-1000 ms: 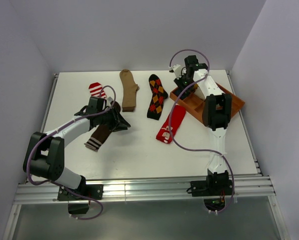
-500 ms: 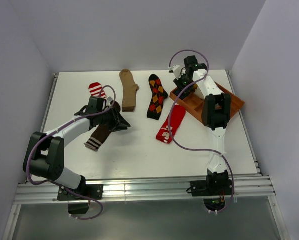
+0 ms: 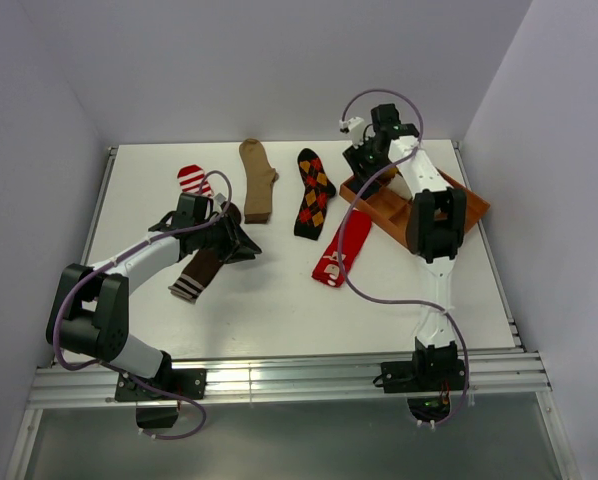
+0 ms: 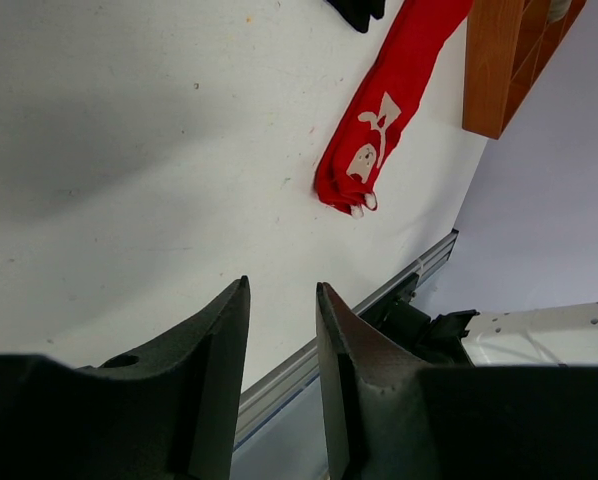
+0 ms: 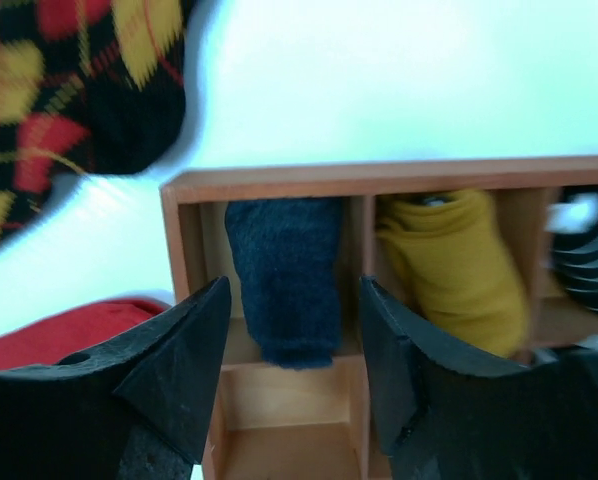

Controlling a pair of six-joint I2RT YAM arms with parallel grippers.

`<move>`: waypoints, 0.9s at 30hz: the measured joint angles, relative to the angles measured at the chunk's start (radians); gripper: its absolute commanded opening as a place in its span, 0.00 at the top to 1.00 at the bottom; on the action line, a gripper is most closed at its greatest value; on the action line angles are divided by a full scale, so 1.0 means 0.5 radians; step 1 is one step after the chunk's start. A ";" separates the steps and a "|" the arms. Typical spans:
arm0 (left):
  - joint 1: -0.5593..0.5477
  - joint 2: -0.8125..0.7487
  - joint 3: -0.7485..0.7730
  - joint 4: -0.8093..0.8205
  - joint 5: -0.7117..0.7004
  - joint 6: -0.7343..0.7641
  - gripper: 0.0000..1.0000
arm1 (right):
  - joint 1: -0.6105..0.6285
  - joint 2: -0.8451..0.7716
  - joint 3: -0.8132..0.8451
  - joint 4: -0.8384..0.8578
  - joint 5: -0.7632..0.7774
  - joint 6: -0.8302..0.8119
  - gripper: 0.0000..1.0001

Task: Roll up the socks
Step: Place the sock in the storage box, then roll the sock at the center of the board.

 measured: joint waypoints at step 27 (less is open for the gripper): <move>0.000 -0.299 0.104 0.083 -0.113 0.047 0.59 | 0.986 -1.666 -2.277 0.404 0.153 0.155 0.43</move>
